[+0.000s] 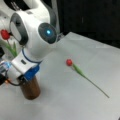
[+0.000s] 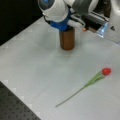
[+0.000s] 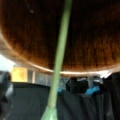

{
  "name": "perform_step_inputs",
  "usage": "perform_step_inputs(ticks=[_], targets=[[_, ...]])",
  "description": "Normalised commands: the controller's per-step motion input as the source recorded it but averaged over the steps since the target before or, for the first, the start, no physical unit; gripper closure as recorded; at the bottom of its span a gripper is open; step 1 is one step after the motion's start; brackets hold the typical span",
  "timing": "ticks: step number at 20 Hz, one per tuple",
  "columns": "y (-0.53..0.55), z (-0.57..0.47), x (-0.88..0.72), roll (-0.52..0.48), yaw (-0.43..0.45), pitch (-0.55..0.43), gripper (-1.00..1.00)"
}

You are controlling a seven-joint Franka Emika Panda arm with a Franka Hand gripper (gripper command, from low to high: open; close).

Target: Flower insertion into a vase

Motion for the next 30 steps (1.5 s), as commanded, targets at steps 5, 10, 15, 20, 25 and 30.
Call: perform_step_inputs(ticks=[5, 10, 15, 20, 25, 30], targets=[[0.13, 0.08, 0.53, -0.015, -0.131, 0.161, -1.00], [0.25, 0.14, 0.55, 0.032, -0.190, 0.002, -1.00], [0.41, 0.14, 0.42, 0.131, -0.180, -0.159, -1.00], [0.50, 0.07, 0.21, 0.133, -0.120, -0.424, -1.00], [0.51, -0.08, -0.11, 0.054, -0.142, -0.594, -1.00], [0.54, -0.11, -0.21, -0.022, -0.150, -0.443, -1.00]])
